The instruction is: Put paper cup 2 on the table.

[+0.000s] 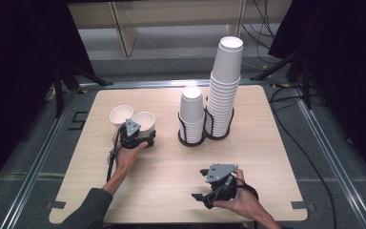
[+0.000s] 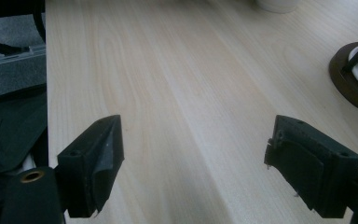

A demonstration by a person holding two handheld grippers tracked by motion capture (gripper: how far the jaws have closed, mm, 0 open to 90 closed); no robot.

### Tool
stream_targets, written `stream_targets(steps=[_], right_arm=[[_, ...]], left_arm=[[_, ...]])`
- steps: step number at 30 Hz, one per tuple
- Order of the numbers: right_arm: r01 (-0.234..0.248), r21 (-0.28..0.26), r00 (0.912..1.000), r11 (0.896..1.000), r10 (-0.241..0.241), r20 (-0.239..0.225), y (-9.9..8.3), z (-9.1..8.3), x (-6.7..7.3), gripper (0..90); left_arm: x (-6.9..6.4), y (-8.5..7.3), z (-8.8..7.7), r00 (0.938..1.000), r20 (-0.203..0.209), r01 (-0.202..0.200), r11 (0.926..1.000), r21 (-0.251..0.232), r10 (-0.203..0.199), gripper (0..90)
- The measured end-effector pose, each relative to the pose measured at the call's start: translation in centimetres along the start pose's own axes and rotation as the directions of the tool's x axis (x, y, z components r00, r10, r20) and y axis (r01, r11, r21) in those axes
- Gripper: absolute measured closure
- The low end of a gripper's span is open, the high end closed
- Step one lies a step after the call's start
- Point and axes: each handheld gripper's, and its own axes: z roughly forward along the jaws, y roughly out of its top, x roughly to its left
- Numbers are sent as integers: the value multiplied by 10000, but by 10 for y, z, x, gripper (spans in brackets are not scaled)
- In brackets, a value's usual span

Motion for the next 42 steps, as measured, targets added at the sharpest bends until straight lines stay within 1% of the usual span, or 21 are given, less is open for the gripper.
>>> stream_targets(steps=[2, 3, 6, 9, 11, 14, 16, 21, 22, 24, 25, 29, 33, 34, 35, 36, 37, 38, 39, 41, 42], right_arm=[[113, 27, 9999, 9999, -114, 64, 0, 0, 0, 183], [-2, 39, 10000, 10000, 2, -73, 0, 0, 1, 184], [2, 65, 10000, 10000, -1, -87, 0, 0, 1, 184], [18, 29, 9999, 10000, -17, -143, 0, 0, 2, 184], [23, 36, 9999, 10000, -23, -162, 0, 0, 2, 184], [81, 59, 9998, 9999, -80, -174, 1, 1, 3, 184], [92, 81, 9998, 9999, -91, -175, 1, 1, 3, 184], [179, 56, 9998, 9998, -178, -104, 1, 1, 2, 184], [201, 62, 9997, 9998, -201, -101, 1, 1, 2, 185], [99, 27, 9998, 9999, -99, -145, 1, 0, 2, 185], [-21, 23, 9998, 10000, 21, -196, 0, 0, 2, 184], [2, -62, 9999, 10000, -2, -102, 0, 0, 0, 185], [-9, -76, 9999, 10000, 8, -114, 1, 0, 0, 185], [-150, -66, 9997, 9999, 148, -168, 1, 0, 1, 185], [-24, -92, 10000, 10000, 24, -84, 1, 0, 0, 185], [-60, -43, 10000, 10000, 60, -64, 1, -1, 0, 185], [-71, -44, 10000, 10000, 70, -69, 0, -1, -1, 185], [-89, -50, 9999, 9999, 89, -52, 0, -1, -1, 186], [-294, -45, 9995, 9996, 294, -96, 0, -1, 0, 186], [-294, -81, 9995, 9995, 294, -105, 0, -1, -1, 185], [-272, -96, 9996, 9996, 271, -61, 0, -1, -2, 184]], left_arm=[[1, -2, 0, 9999, 74, -140, 9999, 40, 140, 142], [0, -3, -1, 9998, 91, -204, 9998, 32, 203, 142], [-1, -5, -3, 9993, 151, -353, 9993, 123, 351, 142], [1, -8, -5, 9991, 238, -364, 9993, 17, 364, 143], [3, -9, -7, 9991, 253, -349, 9993, 91, 347, 143], [5, -13, -9, 9978, 365, -550, 9984, 105, 546, 144], [7, -14, -12, 9985, 325, -452, 9989, 127, 447, 143], [13, -17, -21, 9984, 371, -422, 9990, 134, 417, 143], [13, -18, -24, 9986, 315, -426, 9986, 298, 417, 144], [14, -20, -28, 9981, 519, -351, 9990, 263, 337, 144], [14, -20, -32, 9982, 489, -350, 9991, 222, 339, 144], [11, -18, -44, 9974, 606, -401, 9990, 177, 389, 144], [8, -18, -57, 9957, 827, -417, 9991, 83, 409, 144], [6, -18, -63, 9953, 879, -413, 9991, 28, 409, 144], [5, -18, -66, 9945, 964, -418, 9991, -61, 422, 144], [2, -19, -72, 9935, 1056, -404, 9991, -135, 416, 144], [1, -19, -76, 9930, 1096, -439, 9990, -82, 445, 144], [-2, -21, -80, 9914, 1243, -398, 9990, -179, 417, 144], [-4, -21, -85, 9899, 1374, -336, 9992, -220, 363, 144], [-9, -23, -95, 9863, 1649, -42, 9998, -176, 70, 144], [-11, -23, -99, 9841, 1774, -2, 9997, -235, 44, 144]])
